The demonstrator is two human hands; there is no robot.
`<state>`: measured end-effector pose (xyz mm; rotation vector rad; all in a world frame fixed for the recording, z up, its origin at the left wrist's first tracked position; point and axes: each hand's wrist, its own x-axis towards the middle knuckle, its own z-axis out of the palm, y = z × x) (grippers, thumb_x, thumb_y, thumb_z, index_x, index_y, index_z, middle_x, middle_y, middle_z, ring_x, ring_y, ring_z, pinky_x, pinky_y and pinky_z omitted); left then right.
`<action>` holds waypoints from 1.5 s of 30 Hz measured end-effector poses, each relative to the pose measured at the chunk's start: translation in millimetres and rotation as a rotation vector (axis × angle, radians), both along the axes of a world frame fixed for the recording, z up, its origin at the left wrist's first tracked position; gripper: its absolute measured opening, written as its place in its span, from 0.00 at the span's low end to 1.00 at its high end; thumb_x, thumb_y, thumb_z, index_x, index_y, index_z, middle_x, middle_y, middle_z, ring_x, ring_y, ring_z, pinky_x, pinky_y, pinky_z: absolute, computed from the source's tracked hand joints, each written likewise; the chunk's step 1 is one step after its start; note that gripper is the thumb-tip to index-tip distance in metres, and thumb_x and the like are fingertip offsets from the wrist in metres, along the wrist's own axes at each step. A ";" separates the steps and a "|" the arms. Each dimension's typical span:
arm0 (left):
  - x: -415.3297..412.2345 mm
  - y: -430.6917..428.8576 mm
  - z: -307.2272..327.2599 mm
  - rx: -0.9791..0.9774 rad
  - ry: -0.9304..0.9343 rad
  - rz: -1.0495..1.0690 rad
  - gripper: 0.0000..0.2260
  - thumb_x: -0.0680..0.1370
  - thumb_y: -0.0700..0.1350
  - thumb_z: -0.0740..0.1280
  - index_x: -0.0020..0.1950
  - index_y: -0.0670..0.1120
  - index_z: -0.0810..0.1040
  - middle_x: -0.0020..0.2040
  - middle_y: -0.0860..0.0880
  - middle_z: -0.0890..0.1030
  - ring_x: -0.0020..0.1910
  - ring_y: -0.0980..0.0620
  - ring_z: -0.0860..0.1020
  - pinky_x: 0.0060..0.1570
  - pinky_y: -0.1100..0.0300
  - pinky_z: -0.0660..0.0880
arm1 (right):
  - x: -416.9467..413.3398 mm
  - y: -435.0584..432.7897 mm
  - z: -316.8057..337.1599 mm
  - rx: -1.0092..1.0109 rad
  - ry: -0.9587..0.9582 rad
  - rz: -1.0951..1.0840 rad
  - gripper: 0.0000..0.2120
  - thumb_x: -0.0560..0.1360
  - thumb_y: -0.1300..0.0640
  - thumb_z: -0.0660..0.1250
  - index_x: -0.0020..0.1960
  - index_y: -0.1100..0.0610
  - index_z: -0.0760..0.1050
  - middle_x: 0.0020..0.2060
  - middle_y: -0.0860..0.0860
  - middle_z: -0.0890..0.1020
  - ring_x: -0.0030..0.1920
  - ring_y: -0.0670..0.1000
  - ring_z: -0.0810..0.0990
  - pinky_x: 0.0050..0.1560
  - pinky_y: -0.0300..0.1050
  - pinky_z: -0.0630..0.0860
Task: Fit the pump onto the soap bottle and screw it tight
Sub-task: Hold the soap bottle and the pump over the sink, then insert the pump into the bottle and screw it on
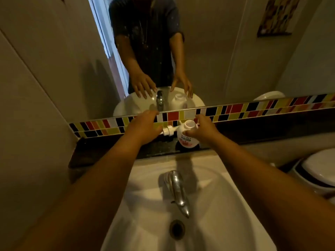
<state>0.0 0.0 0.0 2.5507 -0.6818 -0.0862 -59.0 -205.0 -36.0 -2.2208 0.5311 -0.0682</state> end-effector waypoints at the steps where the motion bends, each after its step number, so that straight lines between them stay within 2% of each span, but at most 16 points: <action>1: 0.6 -4.9 -6.0 0.030 -0.008 0.010 0.26 0.75 0.51 0.68 0.71 0.50 0.67 0.66 0.45 0.75 0.61 0.45 0.75 0.58 0.46 0.75 | 0.3 -0.9 -4.0 0.006 -0.002 -0.012 0.38 0.64 0.50 0.77 0.69 0.54 0.65 0.68 0.56 0.69 0.67 0.60 0.71 0.61 0.61 0.75; 3: 5.4 -12.3 -20.8 0.090 -0.047 0.018 0.27 0.74 0.52 0.69 0.72 0.50 0.67 0.68 0.46 0.73 0.64 0.44 0.74 0.60 0.47 0.74 | 2.3 -3.1 -13.4 0.044 -0.046 -0.025 0.34 0.65 0.52 0.77 0.67 0.54 0.68 0.67 0.55 0.71 0.67 0.59 0.72 0.61 0.60 0.75; 6: 8.9 -21.7 -38.8 0.130 -0.020 0.008 0.24 0.74 0.50 0.70 0.69 0.49 0.70 0.65 0.46 0.75 0.61 0.44 0.75 0.58 0.48 0.74 | 2.8 -3.8 -26.5 0.049 -0.097 0.006 0.28 0.66 0.53 0.76 0.64 0.54 0.70 0.64 0.55 0.75 0.64 0.57 0.75 0.60 0.56 0.74; 9: 16.5 -32.1 -49.2 0.179 -0.048 -0.019 0.22 0.73 0.50 0.70 0.66 0.50 0.72 0.60 0.46 0.77 0.56 0.44 0.76 0.54 0.47 0.75 | 1.4 -3.5 -32.9 0.064 -0.158 0.022 0.28 0.67 0.53 0.75 0.64 0.54 0.70 0.63 0.55 0.76 0.64 0.56 0.75 0.59 0.53 0.74; 13: 27.2 -48.8 -61.8 0.260 -0.075 -0.039 0.23 0.74 0.52 0.70 0.68 0.52 0.70 0.63 0.46 0.76 0.59 0.44 0.74 0.56 0.49 0.72 | -0.5 -4.9 -41.5 0.064 -0.224 0.008 0.29 0.67 0.51 0.75 0.65 0.52 0.69 0.64 0.53 0.76 0.63 0.55 0.76 0.55 0.46 0.72; 17: 34.2 -58.9 -69.8 0.335 -0.161 -0.063 0.21 0.73 0.54 0.71 0.64 0.51 0.72 0.62 0.47 0.77 0.58 0.44 0.75 0.53 0.50 0.70 | 0.1 -8.4 -47.2 0.064 -0.250 0.025 0.29 0.67 0.51 0.75 0.65 0.53 0.69 0.64 0.54 0.75 0.63 0.54 0.75 0.56 0.47 0.73; 20: 35.6 -60.4 -72.7 0.335 -0.181 -0.061 0.19 0.73 0.50 0.72 0.62 0.50 0.73 0.61 0.47 0.78 0.58 0.44 0.76 0.53 0.51 0.70 | -0.4 -6.9 -47.2 0.059 -0.255 0.023 0.30 0.67 0.51 0.75 0.66 0.52 0.68 0.65 0.54 0.74 0.64 0.55 0.75 0.58 0.49 0.73; 27: 26.2 -43.8 -55.1 0.085 -0.106 -0.008 0.14 0.70 0.46 0.72 0.53 0.50 0.74 0.49 0.49 0.79 0.47 0.47 0.78 0.43 0.52 0.75 | -5.9 -11.2 -44.7 0.084 -0.234 0.043 0.30 0.67 0.50 0.75 0.65 0.51 0.68 0.65 0.53 0.73 0.63 0.54 0.75 0.56 0.47 0.73; 29: 24.3 -37.3 -41.9 -0.042 -0.072 -0.001 0.12 0.70 0.47 0.73 0.50 0.50 0.74 0.47 0.50 0.79 0.45 0.49 0.78 0.41 0.53 0.75 | -6.7 -11.4 -46.0 0.088 -0.235 0.046 0.30 0.67 0.50 0.75 0.65 0.51 0.68 0.65 0.52 0.73 0.63 0.53 0.75 0.55 0.45 0.73; 31: 18.9 -37.1 -22.4 -0.220 -0.003 0.001 0.13 0.71 0.47 0.73 0.52 0.50 0.74 0.46 0.52 0.78 0.44 0.53 0.77 0.41 0.56 0.75 | -6.8 -10.8 -45.7 0.091 -0.242 0.043 0.30 0.67 0.50 0.75 0.65 0.50 0.68 0.65 0.52 0.73 0.63 0.53 0.74 0.55 0.45 0.73; 33: 12.1 -41.8 -2.9 -0.395 0.078 0.006 0.14 0.72 0.46 0.73 0.54 0.50 0.72 0.48 0.56 0.77 0.46 0.58 0.76 0.39 0.64 0.74 | -6.1 -10.0 -45.5 0.097 -0.247 0.034 0.30 0.67 0.50 0.75 0.65 0.50 0.68 0.65 0.52 0.73 0.63 0.53 0.74 0.55 0.45 0.73; 35: 6.5 -49.6 10.7 -0.537 0.124 0.020 0.17 0.73 0.46 0.72 0.58 0.49 0.70 0.54 0.55 0.77 0.52 0.57 0.77 0.42 0.69 0.73 | -5.9 -8.7 -45.3 0.096 -0.246 0.033 0.30 0.67 0.50 0.75 0.65 0.50 0.68 0.65 0.52 0.73 0.63 0.53 0.75 0.54 0.44 0.72; 37: 2.2 -58.0 16.0 -0.640 0.147 0.045 0.22 0.74 0.46 0.72 0.64 0.48 0.68 0.61 0.52 0.76 0.57 0.55 0.76 0.48 0.67 0.72 | -6.2 -8.3 -45.2 0.089 -0.241 0.032 0.29 0.67 0.50 0.75 0.65 0.50 0.68 0.65 0.52 0.73 0.63 0.53 0.75 0.54 0.44 0.72; 40: -2.9 -67.2 12.5 -0.752 0.200 0.068 0.26 0.73 0.48 0.73 0.68 0.48 0.66 0.65 0.49 0.76 0.60 0.53 0.77 0.52 0.63 0.76 | -6.4 -7.6 -45.2 0.083 -0.234 0.019 0.30 0.67 0.50 0.75 0.65 0.50 0.68 0.66 0.52 0.73 0.63 0.54 0.75 0.54 0.46 0.73; 42: -6.2 -71.0 7.4 -0.791 0.249 0.073 0.25 0.74 0.49 0.72 0.68 0.51 0.68 0.66 0.51 0.76 0.61 0.54 0.76 0.53 0.61 0.74 | -5.4 -6.7 -44.4 0.079 -0.222 0.004 0.30 0.67 0.49 0.75 0.65 0.50 0.68 0.66 0.52 0.73 0.63 0.54 0.75 0.55 0.47 0.73; 45: -10.2 -76.4 1.8 -0.827 0.324 0.071 0.22 0.75 0.48 0.70 0.69 0.51 0.70 0.65 0.52 0.77 0.60 0.56 0.75 0.52 0.64 0.72 | -5.2 -5.8 -42.0 0.079 -0.213 -0.003 0.30 0.67 0.50 0.75 0.65 0.51 0.68 0.66 0.53 0.73 0.63 0.55 0.75 0.57 0.49 0.74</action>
